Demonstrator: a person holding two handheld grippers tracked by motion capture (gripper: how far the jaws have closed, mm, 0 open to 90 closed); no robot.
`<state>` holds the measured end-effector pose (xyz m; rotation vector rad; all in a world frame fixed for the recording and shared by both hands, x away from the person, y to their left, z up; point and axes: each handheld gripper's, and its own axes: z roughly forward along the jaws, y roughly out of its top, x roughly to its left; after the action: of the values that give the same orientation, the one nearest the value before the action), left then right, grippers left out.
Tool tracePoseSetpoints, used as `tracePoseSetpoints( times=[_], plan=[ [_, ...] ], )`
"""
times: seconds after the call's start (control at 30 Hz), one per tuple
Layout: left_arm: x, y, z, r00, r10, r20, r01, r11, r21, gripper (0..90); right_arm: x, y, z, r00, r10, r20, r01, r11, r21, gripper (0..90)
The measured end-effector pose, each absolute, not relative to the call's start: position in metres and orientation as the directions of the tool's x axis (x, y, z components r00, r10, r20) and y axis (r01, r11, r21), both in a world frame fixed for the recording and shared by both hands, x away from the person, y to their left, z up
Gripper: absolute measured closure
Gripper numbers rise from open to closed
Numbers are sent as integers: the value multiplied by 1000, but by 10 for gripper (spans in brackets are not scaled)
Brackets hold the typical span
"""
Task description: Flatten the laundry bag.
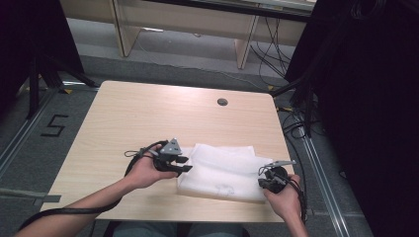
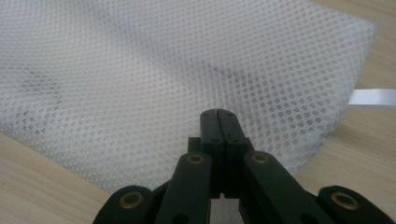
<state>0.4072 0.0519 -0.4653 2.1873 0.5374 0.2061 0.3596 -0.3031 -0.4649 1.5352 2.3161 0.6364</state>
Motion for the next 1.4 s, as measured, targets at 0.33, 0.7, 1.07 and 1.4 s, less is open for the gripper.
tracePoseSetpoints(
  times=[0.33,0.7,1.07,1.4],
  plan=[
    [405,20,-486,941,333,57,215,-720,659,699,366,-293,-479,-413,911,-1,819,372,437,900],
    [407,32,-494,935,351,56,253,-767,590,757,372,-277,-480,-422,907,-18,822,391,414,900],
    [415,59,-494,914,403,52,303,-760,575,765,387,-249,-481,-473,880,-33,792,441,422,900],
    [425,89,-494,889,453,72,340,-756,560,777,400,-219,-482,-506,862,-5,779,459,427,900]
  ],
)
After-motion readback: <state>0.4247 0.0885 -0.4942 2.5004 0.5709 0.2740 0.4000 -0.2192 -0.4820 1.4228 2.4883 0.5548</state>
